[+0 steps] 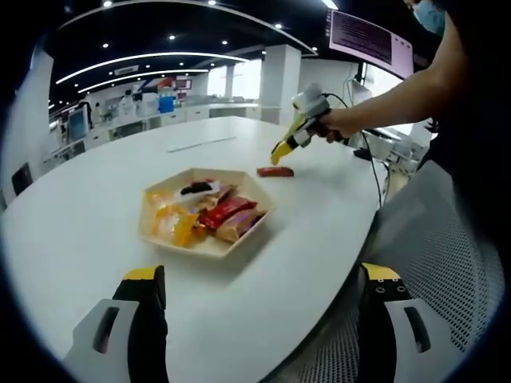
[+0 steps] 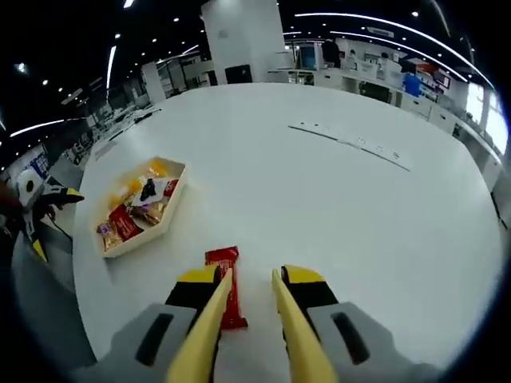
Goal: Place the target food into the container with the food tongs after gripping and lifting it, then release it inside without dropping or visibly crushing the food.
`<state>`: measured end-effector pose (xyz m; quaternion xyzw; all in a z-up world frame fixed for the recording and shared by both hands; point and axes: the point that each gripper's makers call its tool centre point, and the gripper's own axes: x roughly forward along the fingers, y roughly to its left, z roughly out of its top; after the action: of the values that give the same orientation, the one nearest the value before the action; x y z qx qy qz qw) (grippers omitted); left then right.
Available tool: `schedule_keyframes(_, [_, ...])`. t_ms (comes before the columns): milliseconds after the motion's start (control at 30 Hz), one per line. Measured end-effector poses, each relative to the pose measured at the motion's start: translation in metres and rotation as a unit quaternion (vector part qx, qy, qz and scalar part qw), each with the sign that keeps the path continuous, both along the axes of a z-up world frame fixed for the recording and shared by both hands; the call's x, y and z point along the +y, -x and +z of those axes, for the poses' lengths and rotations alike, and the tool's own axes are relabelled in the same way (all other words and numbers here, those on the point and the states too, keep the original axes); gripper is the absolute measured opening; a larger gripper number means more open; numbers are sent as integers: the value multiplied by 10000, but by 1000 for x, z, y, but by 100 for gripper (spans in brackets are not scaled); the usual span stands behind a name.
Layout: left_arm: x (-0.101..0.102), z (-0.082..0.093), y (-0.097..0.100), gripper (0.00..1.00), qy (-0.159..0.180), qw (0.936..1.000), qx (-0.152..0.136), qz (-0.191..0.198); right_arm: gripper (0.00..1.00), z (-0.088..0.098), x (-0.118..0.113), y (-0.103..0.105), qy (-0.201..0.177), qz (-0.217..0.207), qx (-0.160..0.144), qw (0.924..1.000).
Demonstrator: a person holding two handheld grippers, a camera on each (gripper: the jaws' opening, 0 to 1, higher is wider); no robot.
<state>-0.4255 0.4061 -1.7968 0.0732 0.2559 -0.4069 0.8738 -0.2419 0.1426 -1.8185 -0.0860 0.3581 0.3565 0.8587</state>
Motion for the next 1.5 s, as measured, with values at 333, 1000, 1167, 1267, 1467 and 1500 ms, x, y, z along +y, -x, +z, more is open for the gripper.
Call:
schedule_keyframes(333, [0,1,-1,97,-12,10000,-15,20,29,2,25,8,53,398,-298,9987])
schedule_keyframes(1000, [0,2,-1,96,-46,10000,-14,44,23,-17,24,12,666,442,-242,9965])
schedule_keyframes(1167, [0,1,-1,97,-71,10000,-38,39,23,-17,23,14,763,454,-238,9958])
schedule_keyframes(1267, [-1,1,-1,98,-84,9999,-62,0,23,-15,24,16,789,504,-242,9953])
schedule_keyframes(1467, [0,0,-1,98,-95,9999,-39,9,24,-6,23,14,684,390,-211,9967])
schedule_keyframes(1500, [0,0,-1,99,-96,9999,-48,5,24,-3,23,13,661,345,-209,9970])
